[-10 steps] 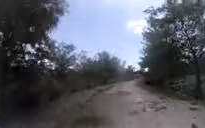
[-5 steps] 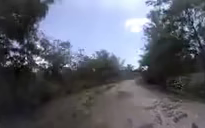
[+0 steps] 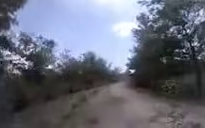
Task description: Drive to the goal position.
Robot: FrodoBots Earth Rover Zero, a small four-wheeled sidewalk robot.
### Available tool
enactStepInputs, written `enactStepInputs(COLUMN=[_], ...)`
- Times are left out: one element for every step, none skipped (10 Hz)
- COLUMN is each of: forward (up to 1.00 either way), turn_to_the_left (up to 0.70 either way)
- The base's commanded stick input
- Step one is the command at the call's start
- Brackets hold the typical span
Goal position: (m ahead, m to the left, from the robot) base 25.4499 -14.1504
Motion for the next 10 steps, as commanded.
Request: enactStepInputs(forward=[0.85,0.85,0.85,0.85,0.85,0.85,0.85,0.85,0.85,0.85], turn_to_the_left=[0.00,0.00,0.00,0.00,0.00,0.00,0.00,0.00,0.00,0.00])
